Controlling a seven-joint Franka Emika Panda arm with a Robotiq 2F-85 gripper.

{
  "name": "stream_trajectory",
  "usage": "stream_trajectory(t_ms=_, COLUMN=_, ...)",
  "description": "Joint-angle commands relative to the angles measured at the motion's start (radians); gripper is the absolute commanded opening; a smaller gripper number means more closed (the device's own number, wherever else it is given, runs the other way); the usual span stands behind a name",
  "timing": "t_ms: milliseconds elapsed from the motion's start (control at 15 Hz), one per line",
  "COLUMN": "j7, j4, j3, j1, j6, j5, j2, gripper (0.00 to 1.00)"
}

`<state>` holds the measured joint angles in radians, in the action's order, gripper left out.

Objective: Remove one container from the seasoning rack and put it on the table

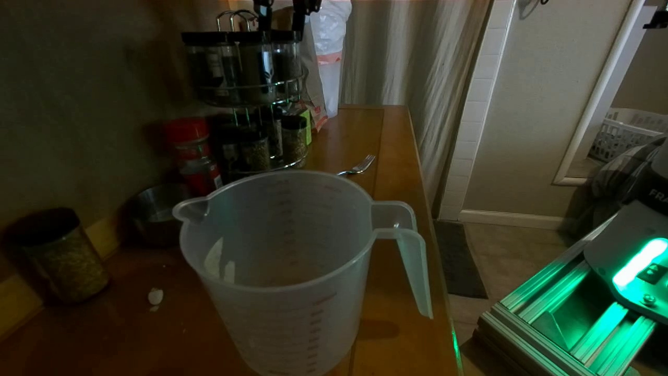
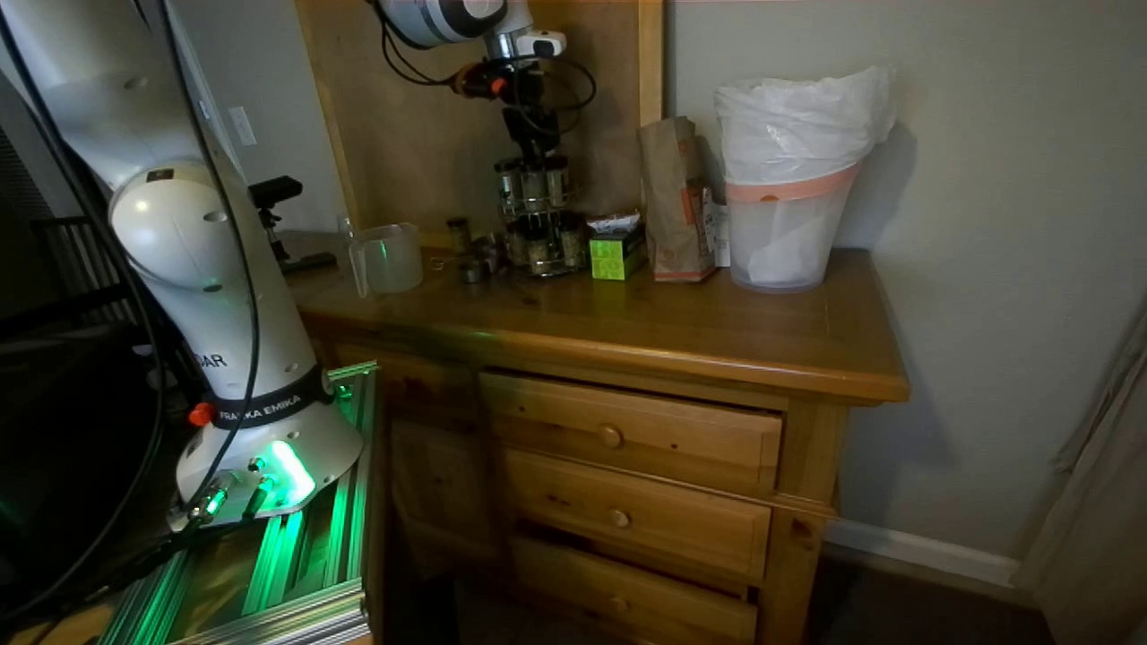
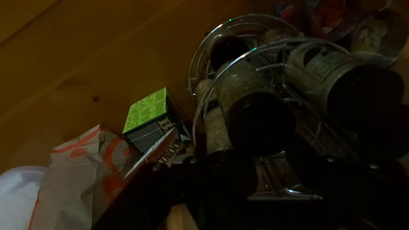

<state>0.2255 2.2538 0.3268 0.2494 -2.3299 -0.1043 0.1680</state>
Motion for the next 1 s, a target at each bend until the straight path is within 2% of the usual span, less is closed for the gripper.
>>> stream_trajectory(t_ms=0, j7=0.093, j4=-0.04, j3=0.002, j1=-0.004, j6=0.016, j5=0.044, j2=-0.032, gripper=0.63)
stream_trajectory(t_ms=200, j7=0.144, j4=-0.044, j3=0.003, j1=-0.006, j6=0.032, j5=0.06, j2=-0.036, gripper=0.68)
stream_trajectory(t_ms=267, j7=0.165, j4=-0.045, j3=0.004, j1=-0.007, j6=0.043, j5=0.065, j2=-0.035, gripper=0.8)
stream_trajectory(t_ms=400, j7=0.195, j4=-0.047, j3=0.004, j1=-0.007, j6=0.067, j5=0.073, j2=-0.033, gripper=0.87)
stream_trajectory(t_ms=467, j7=0.208, j4=-0.047, j3=0.004, j1=-0.006, j6=0.078, j5=0.072, j2=-0.031, gripper=0.97)
stream_trajectory(t_ms=667, j7=0.225, j4=-0.051, j3=0.003, j1=-0.003, j6=0.105, j5=0.062, j2=-0.029, gripper=0.93)
stream_trajectory(t_ms=733, j7=0.223, j4=-0.053, j3=0.003, j1=-0.001, j6=0.116, j5=0.056, j2=-0.03, gripper=0.85)
stream_trajectory(t_ms=800, j7=0.223, j4=-0.055, j3=0.003, j1=0.0, j6=0.122, j5=0.055, j2=-0.032, gripper=0.84)
stream_trajectory(t_ms=867, j7=0.225, j4=-0.058, j3=0.003, j1=0.0, j6=0.133, j5=0.055, j2=-0.033, gripper=0.73)
stream_trajectory(t_ms=933, j7=0.226, j4=-0.059, j3=0.002, j1=0.0, j6=0.139, j5=0.054, j2=-0.036, gripper=0.74)
